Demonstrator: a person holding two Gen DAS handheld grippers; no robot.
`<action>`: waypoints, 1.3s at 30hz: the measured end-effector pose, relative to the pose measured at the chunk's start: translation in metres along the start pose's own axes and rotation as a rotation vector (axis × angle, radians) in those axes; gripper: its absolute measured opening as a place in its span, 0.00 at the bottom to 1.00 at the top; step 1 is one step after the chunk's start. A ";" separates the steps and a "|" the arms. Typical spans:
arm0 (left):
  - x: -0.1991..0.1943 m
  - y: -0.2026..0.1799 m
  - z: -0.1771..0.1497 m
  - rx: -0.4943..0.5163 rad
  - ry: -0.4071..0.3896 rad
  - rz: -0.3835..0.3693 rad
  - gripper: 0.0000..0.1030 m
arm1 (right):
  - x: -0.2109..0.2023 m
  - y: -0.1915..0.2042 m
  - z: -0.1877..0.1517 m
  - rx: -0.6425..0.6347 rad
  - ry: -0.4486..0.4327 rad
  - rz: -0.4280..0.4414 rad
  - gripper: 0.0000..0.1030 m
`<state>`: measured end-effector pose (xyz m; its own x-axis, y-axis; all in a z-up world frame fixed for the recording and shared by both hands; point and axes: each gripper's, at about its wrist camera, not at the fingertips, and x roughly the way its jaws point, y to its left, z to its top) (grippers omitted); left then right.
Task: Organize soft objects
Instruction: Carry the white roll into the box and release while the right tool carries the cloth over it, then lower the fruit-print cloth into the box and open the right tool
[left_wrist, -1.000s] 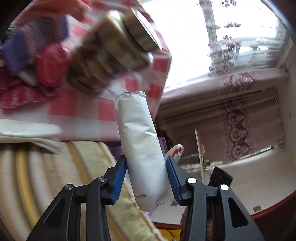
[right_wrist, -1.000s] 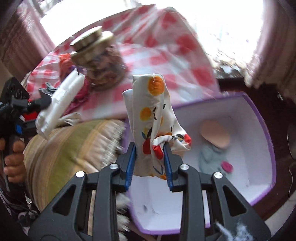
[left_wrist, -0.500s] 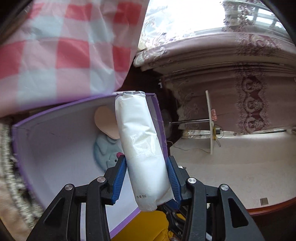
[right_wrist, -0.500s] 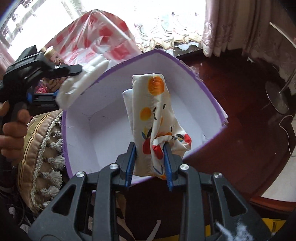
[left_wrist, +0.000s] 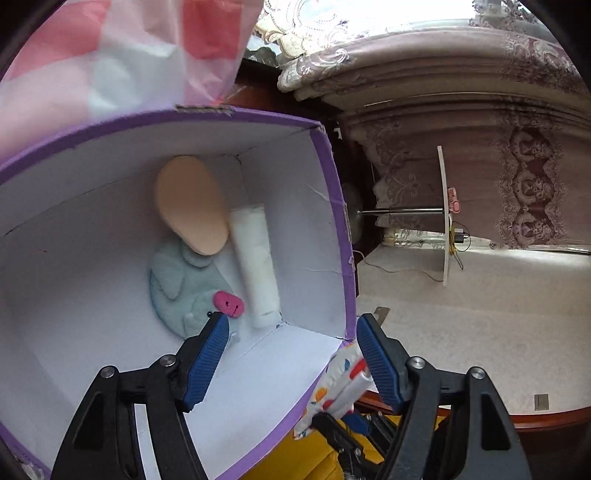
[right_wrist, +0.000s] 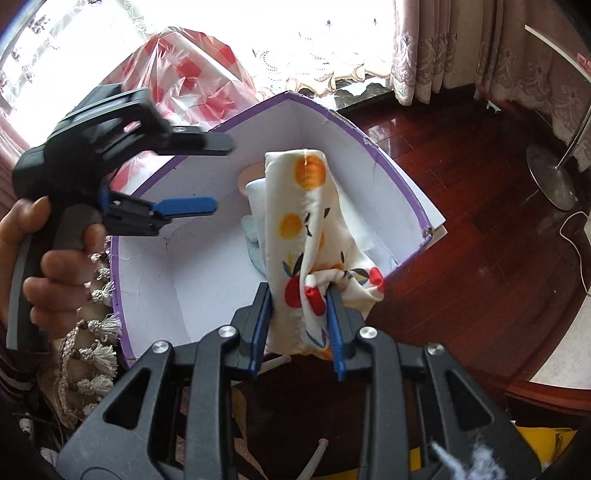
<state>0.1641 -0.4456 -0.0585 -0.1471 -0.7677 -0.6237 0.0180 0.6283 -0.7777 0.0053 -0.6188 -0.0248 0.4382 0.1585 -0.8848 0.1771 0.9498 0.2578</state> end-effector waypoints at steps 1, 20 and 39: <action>-0.010 0.002 -0.001 0.007 -0.012 -0.008 0.70 | 0.002 0.001 0.002 -0.004 0.001 -0.002 0.32; -0.159 0.058 -0.037 0.086 -0.319 -0.041 0.70 | 0.048 0.063 0.034 -0.128 0.029 0.008 0.32; -0.173 0.082 -0.042 0.049 -0.363 -0.054 0.70 | 0.058 0.067 0.028 -0.223 0.154 -0.082 0.33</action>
<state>0.1492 -0.2557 -0.0106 0.2112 -0.7997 -0.5621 0.0689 0.5858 -0.8075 0.0677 -0.5533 -0.0475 0.2885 0.1015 -0.9521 0.0009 0.9943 0.1063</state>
